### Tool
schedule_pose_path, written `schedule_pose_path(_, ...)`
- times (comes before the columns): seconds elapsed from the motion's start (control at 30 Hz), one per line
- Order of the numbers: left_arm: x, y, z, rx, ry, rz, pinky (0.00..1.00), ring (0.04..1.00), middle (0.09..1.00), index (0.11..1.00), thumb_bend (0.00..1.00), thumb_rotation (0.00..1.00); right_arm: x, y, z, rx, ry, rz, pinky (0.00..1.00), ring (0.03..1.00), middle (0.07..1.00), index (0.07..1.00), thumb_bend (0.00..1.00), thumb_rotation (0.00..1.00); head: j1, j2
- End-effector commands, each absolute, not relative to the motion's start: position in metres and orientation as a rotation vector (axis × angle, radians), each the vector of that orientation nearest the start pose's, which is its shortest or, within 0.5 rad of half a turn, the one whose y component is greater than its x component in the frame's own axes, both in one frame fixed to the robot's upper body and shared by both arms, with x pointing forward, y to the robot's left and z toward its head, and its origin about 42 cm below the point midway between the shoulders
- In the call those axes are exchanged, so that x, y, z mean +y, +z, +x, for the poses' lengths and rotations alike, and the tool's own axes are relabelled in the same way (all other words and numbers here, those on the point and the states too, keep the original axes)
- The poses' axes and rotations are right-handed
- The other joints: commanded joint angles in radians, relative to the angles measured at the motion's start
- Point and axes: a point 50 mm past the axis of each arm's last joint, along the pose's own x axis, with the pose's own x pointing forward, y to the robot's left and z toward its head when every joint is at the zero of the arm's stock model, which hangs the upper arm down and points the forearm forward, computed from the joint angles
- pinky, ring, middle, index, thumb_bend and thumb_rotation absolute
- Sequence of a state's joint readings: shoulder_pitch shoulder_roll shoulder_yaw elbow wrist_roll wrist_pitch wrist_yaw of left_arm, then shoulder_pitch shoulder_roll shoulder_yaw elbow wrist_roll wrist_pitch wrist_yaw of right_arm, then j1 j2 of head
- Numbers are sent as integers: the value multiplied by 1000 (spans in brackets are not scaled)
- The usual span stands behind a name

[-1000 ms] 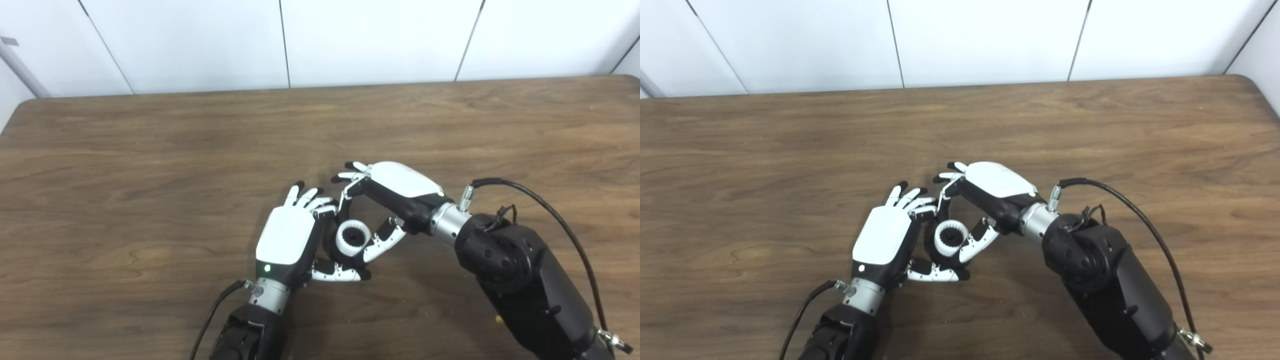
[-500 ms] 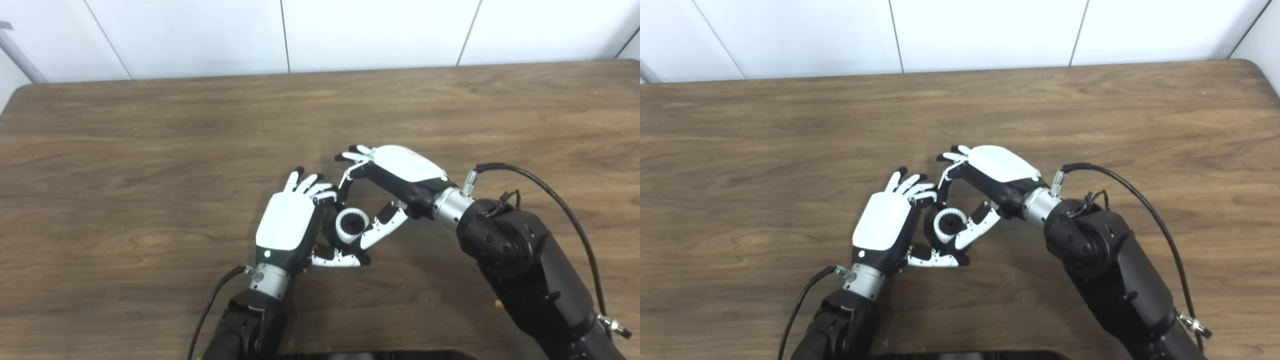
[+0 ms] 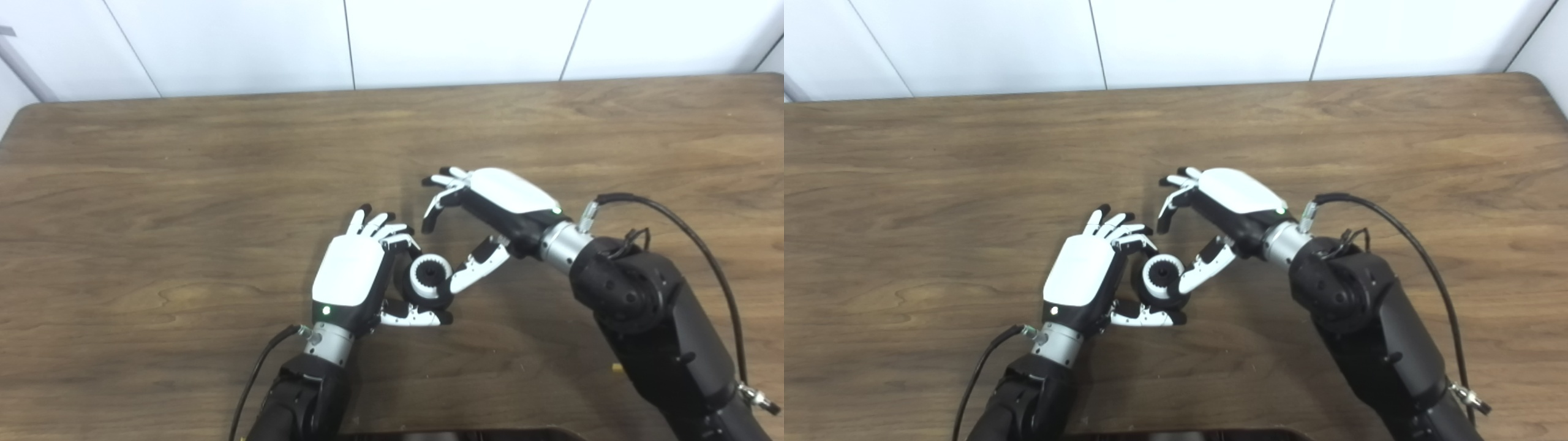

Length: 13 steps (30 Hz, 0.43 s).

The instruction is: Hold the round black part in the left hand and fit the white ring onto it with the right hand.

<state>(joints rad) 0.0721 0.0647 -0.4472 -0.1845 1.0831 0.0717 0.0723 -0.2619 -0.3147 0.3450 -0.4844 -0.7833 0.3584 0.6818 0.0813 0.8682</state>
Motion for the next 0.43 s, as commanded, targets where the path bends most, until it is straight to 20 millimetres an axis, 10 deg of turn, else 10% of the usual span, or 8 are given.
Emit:
schedule_pose_path(0.0,119,130,241,-326,-209,1077,1000,895,777,483,524,53,-184,263,308,-217,525,-1126,1000,1000,939,640,1000,334,0,0)
schedule_pose_path(0.4,127,128,243,-322,-194,1078,1000,883,765,483,525,55,-223,288,321,-215,384,-1109,1000,997,917,652,990,440,-7,-10)
